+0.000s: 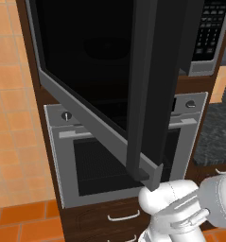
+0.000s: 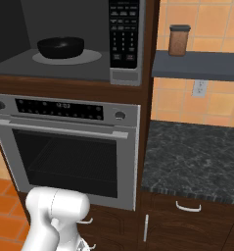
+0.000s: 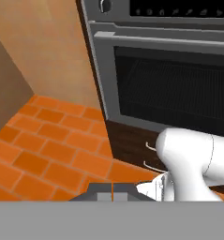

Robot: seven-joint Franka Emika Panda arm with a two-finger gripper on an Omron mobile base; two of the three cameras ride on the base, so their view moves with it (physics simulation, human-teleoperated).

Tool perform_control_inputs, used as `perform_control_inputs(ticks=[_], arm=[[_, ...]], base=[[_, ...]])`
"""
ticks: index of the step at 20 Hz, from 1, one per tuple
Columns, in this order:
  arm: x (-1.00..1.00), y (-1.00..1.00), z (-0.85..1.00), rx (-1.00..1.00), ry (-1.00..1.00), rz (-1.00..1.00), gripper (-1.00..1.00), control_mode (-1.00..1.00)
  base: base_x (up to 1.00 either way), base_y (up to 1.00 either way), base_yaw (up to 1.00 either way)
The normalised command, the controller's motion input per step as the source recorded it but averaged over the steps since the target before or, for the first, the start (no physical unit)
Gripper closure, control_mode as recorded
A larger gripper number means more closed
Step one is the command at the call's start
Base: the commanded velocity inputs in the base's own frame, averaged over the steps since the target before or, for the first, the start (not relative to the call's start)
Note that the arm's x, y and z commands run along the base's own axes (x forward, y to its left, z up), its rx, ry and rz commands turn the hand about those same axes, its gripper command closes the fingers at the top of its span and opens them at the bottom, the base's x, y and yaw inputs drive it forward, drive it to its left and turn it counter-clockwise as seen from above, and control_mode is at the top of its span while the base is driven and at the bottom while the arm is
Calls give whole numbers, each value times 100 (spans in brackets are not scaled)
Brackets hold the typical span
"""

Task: Open the microwave, place the bowl with waffle inside the microwave, then close the microwave door and turn it on.

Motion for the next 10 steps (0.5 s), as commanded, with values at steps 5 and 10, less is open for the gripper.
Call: perform_control_inputs(ticks=[5, 10], arm=[[-49, 29, 24, -12, -26, -12, 100, -100], [0, 66, 34, -18, -47, -16, 100, -100]], base=[[0, 0, 0], [0, 0, 0]])
